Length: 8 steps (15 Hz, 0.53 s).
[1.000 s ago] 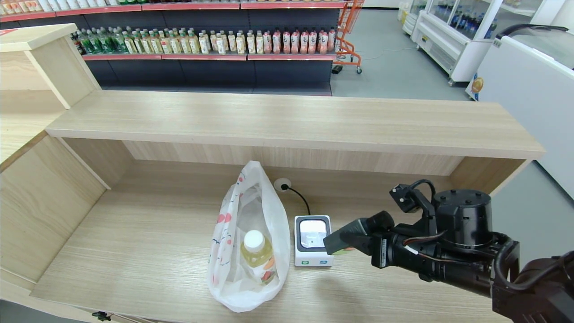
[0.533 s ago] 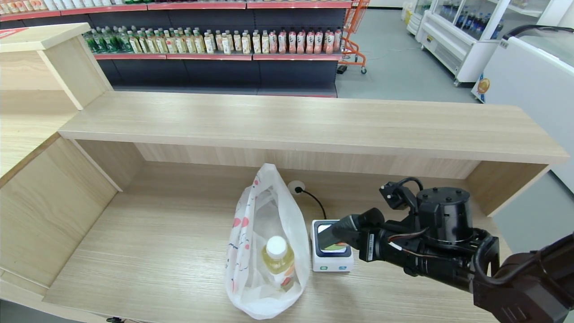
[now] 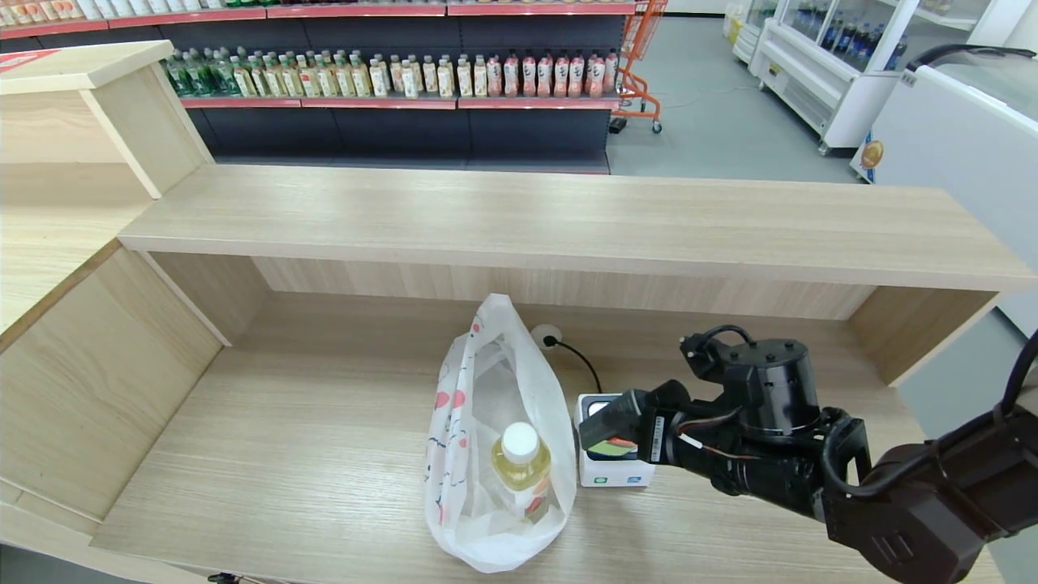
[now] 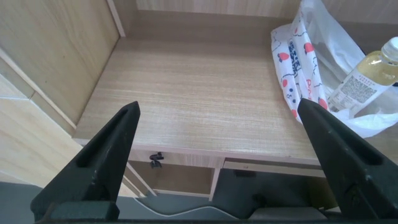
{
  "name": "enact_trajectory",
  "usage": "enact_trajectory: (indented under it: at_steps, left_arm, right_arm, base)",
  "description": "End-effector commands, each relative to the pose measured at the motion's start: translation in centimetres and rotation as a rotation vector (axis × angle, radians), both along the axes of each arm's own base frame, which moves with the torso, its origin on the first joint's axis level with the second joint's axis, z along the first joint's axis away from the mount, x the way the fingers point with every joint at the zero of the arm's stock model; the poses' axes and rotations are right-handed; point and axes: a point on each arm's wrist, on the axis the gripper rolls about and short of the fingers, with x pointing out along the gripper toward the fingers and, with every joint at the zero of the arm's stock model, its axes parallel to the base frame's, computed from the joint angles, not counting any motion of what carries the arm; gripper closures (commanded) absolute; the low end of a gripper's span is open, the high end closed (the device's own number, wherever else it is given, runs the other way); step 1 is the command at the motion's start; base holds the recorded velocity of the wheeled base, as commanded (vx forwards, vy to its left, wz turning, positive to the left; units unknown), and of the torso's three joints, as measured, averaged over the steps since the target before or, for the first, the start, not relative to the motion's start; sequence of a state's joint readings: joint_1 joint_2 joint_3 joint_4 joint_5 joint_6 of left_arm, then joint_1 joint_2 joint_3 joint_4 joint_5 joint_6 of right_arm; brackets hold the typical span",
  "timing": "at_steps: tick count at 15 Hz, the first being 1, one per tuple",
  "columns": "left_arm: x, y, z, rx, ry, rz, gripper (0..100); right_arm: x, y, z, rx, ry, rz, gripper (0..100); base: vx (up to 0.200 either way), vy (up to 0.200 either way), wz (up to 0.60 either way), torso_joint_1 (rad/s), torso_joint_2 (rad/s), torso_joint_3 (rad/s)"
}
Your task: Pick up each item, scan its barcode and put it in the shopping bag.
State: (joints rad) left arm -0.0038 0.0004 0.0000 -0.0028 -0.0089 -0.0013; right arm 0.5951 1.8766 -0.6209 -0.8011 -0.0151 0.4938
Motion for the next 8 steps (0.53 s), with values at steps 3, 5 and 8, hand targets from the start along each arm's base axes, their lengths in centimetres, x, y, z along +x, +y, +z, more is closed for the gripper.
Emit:
enact_trajectory:
  at_steps: [3, 5, 8]
  left_arm:
    - [0.0, 0.0, 0.0, 0.0, -0.001, 0.0, 0]
    - [0.0, 0.0, 0.0, 0.0, -0.001, 0.0, 0]
    - [0.0, 0.0, 0.0, 0.0, -0.001, 0.0, 0]
  right_arm:
    - [-0.1, 0.3, 0.2, 0.029, 0.018, -0.013, 100]
    - [0.3, 0.3, -0.4, 0.012, 0.02, -0.049, 100]
    - [0.5, 0.3, -1.0, 0.023, 0.054, -0.077, 100]
  base:
    - [0.0, 0.0, 0.0, 0.0, 0.0, 0.0]
    - [0.0, 0.0, 0.0, 0.0, 0.0, 0.0]
    - [0.0, 0.0, 0.0, 0.0, 0.0, 0.0]
